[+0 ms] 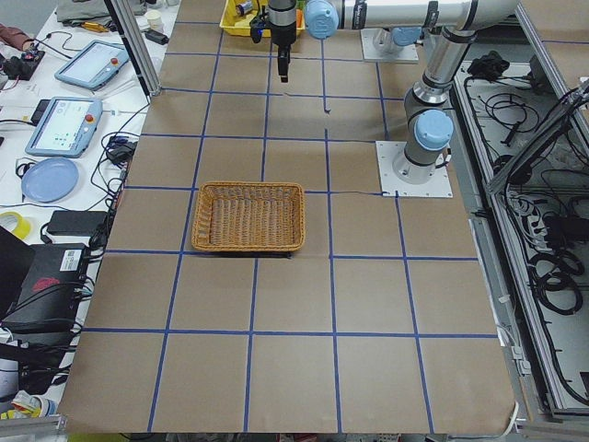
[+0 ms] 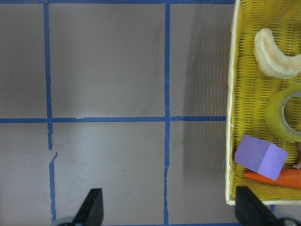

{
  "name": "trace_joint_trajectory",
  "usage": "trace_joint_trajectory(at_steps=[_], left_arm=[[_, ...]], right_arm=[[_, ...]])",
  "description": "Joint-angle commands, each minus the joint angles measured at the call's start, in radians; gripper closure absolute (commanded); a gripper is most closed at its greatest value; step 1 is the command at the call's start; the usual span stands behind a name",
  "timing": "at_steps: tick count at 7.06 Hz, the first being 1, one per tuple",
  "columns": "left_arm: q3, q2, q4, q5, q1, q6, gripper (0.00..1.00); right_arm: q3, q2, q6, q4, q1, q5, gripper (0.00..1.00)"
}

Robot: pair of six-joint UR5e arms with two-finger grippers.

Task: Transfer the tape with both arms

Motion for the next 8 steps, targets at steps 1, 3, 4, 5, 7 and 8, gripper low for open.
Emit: trace_joint_trajectory(at_steps=[1,3,4,5,7,8], left_arm=[[0.001,0.005,-0.001,0.003,0.003,0.0,0.0],[0.006,0.003,-0.001,0.004,0.015,0.0,0.0],[0.004,0.005,-0.001,0.004,0.017,0.0,0.0],[0.003,0.005,-0.001,0.004,0.015,0.0,0.0],[0.001,0.005,-0.001,0.003,0.015,0.0,0.0],[0.0,0.005,-0.001,0.003,0.015,0.0,0.0]], right_arm=[[-0.002,0.0,-0.002,0.004,-0.002,-0.002,0.0],[-0.015,0.006,-0.014,0.009,-0.021,-0.005,0.0],[-0.023,0.012,-0.049,0.021,-0.062,-0.009,0.0],[-0.028,0.032,-0.142,0.021,-0.131,-0.014,0.0],[-0.017,0.084,-0.361,0.009,-0.298,-0.014,0.0],[-0.014,0.113,-0.484,0.004,-0.367,-0.015,0.0]])
